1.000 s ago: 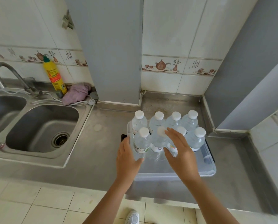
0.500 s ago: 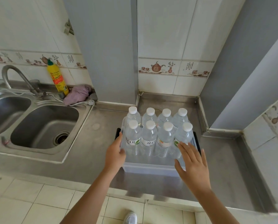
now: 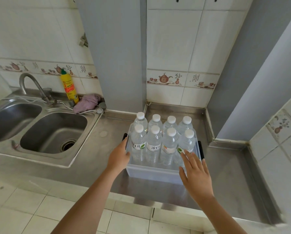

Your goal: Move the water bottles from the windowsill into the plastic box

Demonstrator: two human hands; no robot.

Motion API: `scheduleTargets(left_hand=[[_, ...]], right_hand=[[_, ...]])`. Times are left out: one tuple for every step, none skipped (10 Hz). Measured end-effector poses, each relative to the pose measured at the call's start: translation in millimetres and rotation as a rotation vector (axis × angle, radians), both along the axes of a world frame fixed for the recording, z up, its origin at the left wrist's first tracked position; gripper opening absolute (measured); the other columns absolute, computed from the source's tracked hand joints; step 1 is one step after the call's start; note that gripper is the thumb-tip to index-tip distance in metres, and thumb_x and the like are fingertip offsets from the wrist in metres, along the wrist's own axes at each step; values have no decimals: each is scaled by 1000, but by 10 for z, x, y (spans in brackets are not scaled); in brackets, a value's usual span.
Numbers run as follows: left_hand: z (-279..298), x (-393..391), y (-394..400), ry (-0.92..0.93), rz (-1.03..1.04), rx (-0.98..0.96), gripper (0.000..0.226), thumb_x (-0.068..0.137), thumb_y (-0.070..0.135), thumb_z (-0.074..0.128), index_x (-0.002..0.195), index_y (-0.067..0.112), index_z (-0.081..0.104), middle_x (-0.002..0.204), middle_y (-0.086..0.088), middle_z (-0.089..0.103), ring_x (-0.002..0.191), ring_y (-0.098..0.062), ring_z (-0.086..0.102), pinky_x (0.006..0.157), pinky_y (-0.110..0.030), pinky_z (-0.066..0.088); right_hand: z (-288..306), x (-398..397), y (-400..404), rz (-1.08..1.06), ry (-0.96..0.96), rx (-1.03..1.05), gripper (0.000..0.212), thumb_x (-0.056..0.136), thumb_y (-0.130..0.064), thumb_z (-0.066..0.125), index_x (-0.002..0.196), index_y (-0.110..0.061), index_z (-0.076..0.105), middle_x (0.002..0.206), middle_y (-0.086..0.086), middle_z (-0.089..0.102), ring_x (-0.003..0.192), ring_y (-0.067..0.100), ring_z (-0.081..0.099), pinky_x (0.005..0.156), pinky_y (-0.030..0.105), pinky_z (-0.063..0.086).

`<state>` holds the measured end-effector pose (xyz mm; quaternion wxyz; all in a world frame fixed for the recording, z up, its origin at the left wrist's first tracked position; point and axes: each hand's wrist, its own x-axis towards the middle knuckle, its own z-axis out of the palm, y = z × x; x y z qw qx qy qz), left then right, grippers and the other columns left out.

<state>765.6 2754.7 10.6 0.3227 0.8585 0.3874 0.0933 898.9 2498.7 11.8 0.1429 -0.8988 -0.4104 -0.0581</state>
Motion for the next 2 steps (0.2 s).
scheduleTargets(left_hand=[[167, -60, -71, 17, 5, 29, 65, 98, 16, 55, 156, 19, 26, 153, -6, 45, 132, -28, 50, 103, -40, 45], [430, -95, -122, -21, 4, 204, 60, 100, 23, 53, 155, 15, 29, 149, -10, 49, 132, -30, 49, 102, -41, 44]], right_hand=[[-1, -10, -43, -5, 55, -118, 54, 99, -40, 34, 149, -23, 26, 157, -1, 24, 146, 21, 16, 115, 42, 1], [123, -43, -66, -39, 25, -128, 54, 99, -46, 28, 149, -27, 23, 158, -3, 21, 146, 18, 14, 117, 41, 3]])
